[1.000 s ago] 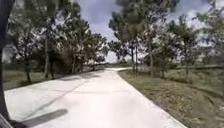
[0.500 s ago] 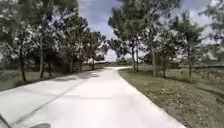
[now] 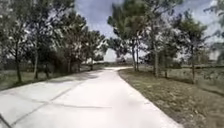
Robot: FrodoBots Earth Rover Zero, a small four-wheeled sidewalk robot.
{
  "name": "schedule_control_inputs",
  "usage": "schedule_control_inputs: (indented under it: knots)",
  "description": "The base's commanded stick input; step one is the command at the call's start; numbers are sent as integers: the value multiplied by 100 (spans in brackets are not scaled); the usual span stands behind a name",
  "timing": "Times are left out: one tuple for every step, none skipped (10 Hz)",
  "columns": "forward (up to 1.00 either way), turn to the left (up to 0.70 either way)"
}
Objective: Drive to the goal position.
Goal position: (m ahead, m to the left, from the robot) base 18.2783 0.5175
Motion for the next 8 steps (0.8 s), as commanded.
schedule_control_inputs:
  knots:
    - [70, 13]
    - [70, 35]
    - [70, 35]
    - [70, 35]
    - [70, 27]
    - [70, 0]
    - [70, 0]
    - [70, 0]
